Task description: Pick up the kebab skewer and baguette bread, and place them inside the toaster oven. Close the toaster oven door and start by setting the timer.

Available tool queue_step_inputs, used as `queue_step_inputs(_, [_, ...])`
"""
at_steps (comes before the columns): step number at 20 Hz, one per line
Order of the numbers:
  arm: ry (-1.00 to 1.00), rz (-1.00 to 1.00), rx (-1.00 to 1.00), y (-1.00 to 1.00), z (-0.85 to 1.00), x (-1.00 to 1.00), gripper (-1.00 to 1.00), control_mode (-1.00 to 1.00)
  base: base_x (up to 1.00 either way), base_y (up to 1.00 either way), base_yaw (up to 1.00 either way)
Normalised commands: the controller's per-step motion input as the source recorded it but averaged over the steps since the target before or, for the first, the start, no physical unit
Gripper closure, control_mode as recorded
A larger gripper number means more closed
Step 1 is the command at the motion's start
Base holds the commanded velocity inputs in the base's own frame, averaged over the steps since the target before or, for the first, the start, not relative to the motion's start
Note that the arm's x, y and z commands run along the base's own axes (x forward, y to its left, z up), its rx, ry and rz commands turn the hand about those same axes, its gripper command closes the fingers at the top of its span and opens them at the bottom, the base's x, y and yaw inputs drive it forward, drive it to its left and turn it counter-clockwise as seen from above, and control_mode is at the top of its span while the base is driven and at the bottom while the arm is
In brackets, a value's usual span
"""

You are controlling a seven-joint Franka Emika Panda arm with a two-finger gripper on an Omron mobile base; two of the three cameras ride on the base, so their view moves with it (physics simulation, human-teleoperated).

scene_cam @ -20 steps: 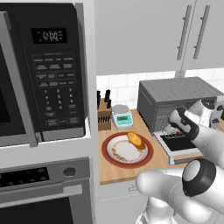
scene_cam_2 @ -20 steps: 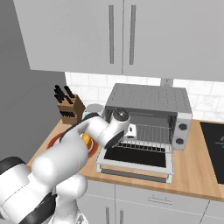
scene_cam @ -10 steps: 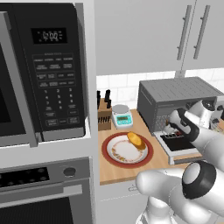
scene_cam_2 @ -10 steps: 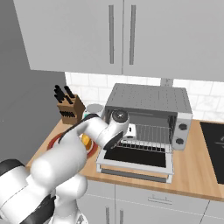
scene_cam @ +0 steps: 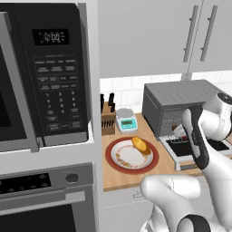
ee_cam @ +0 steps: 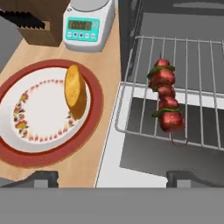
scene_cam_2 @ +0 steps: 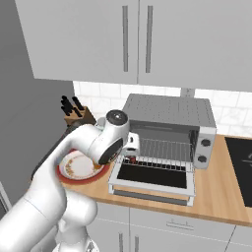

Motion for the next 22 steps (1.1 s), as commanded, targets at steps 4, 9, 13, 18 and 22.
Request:
queue_step_inputs(4, [0.22, 0.0, -0.02, 1.0, 0.18, -0.41, -1.0, -1.0, 0.0, 0.0, 0.0])
queue_step_inputs(9, [0.06, 0.0, -0.06, 1.0, -0.07, 0.13, -1.0, -1.0, 0.0, 0.0, 0.0])
queue_step_inputs(13, [0.07, 0.03, -0.09, 0.64, -0.34, 0.89, -1.0, -1.0, 0.0, 0.0, 0.0])
queue_step_inputs(18, [0.06, 0.1, -0.15, -0.09, -0.19, 0.56, -1.0, -1.0, 0.0, 0.0, 0.0])
queue_step_inputs(22, [0.06, 0.01, -0.11, -0.09, 0.0, 0.58, -1.0, -1.0, 0.0, 0.0, 0.0])
